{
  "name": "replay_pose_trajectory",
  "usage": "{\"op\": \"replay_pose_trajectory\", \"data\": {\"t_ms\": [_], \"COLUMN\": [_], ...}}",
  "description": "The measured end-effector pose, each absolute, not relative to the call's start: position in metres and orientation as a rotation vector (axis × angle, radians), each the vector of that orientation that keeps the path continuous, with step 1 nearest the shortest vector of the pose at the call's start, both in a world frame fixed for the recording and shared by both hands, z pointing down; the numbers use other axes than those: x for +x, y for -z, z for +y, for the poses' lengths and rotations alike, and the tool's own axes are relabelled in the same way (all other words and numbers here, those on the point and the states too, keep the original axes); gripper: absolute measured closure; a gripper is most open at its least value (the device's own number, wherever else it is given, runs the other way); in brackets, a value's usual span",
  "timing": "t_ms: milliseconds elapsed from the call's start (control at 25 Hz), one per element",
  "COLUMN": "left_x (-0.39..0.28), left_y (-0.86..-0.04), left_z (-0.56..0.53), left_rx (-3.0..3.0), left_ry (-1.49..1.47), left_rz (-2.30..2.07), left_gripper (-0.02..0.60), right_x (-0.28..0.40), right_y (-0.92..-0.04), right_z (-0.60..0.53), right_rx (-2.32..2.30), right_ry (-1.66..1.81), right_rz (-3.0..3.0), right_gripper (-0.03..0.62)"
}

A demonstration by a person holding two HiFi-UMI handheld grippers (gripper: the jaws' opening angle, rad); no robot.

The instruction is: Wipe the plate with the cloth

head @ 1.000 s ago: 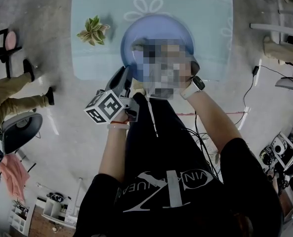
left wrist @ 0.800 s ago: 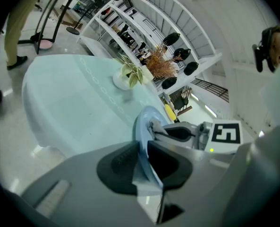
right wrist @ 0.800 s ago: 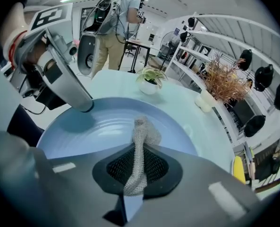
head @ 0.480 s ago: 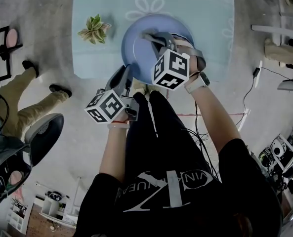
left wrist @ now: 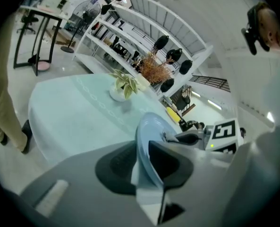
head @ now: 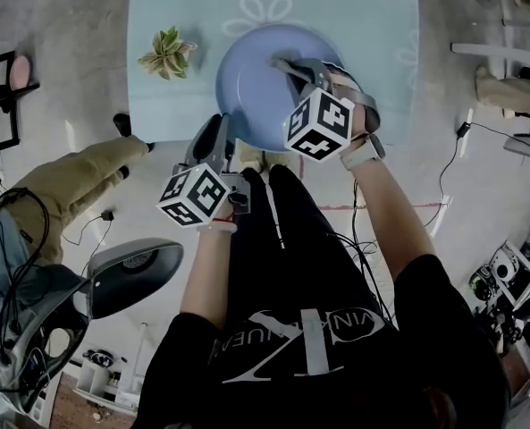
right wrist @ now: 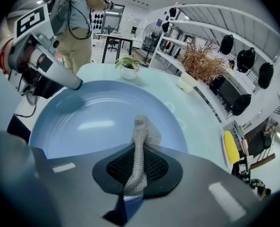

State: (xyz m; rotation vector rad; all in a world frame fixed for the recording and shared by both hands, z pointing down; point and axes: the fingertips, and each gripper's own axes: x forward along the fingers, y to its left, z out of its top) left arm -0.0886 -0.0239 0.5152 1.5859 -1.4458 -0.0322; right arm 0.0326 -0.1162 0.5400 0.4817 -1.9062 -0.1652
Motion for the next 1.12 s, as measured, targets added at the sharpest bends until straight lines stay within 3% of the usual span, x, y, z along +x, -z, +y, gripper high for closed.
{"op": "replay_pose_trajectory", "data": {"t_ms": [280, 640, 1120], "left_x": [-0.096, -0.094, -0.083], "left_y": [-0.505, -0.488, -0.461], "left_z": [-0.029, -0.033, -0.047], "left_rx": [1.624, 1.776, 1.916], "left_ry": [0.015, -0.235, -0.264], "left_rz": [-1.497, -1.589, -1.539], "left_gripper": [0.581, 0.581, 0.581], "right_x": [0.047, 0.064, 0.08], "right_y": [-0.54, -0.54, -0.542], "right_z": [-0.112, -0.1, -0.083], "right_rx": [0.504, 0.507, 0.525], "right_ry": [0.152, 0.09, -0.101], "right_rz": [-1.879, -1.839, -1.865], "right_gripper": [0.562, 0.562, 0.559]}}
